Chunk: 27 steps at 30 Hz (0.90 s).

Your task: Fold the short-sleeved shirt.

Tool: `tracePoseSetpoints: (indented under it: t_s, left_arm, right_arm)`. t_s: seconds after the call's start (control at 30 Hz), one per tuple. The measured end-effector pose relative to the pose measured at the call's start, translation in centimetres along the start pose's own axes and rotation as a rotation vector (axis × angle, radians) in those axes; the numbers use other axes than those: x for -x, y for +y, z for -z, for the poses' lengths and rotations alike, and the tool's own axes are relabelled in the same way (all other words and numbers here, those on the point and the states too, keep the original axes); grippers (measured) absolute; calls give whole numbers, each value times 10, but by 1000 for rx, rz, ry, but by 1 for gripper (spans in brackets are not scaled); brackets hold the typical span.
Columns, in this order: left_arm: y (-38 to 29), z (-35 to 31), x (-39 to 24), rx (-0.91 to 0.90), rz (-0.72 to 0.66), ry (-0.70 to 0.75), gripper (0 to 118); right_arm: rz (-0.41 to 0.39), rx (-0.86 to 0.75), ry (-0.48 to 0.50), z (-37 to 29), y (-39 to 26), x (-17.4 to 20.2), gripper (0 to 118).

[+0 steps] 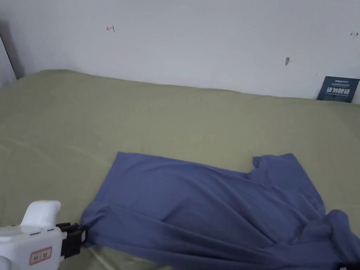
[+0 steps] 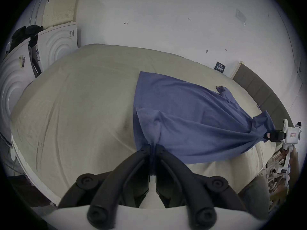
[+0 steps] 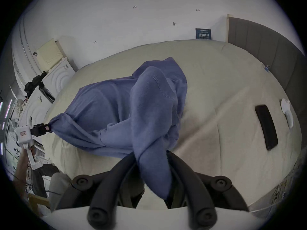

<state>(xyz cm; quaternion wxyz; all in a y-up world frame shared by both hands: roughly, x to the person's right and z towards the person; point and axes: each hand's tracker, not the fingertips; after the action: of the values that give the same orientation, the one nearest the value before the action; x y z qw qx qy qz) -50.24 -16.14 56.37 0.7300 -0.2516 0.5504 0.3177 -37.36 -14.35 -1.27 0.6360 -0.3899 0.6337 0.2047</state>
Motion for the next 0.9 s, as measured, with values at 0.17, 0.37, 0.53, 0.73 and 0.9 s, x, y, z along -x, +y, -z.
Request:
tracePoseSetpoints:
  t_s: [0.17, 0.37, 0.53, 0.73, 0.9]
  left_arm:
    - [-26, -25, -4, 8, 1, -5, 7]
    - [-50, -29, 4, 52, -16, -2, 7]
    - [-53, -20, -1, 71, -20, 16, 7]
    - [-51, -9, -2, 103, 15, 37, 33]
    - [-56, -14, 17, 103, -27, 108, 87]
  right_arm:
    - [32, 53, -3, -20, -26, 0, 13]
    - [82, 115, 1, -22, -43, -8, 14]
    - [81, 139, -24, -6, -46, -12, 14]
    - [99, 150, -85, 8, -50, -20, 66]
    - [-2, 68, -215, -13, -49, -23, 94]
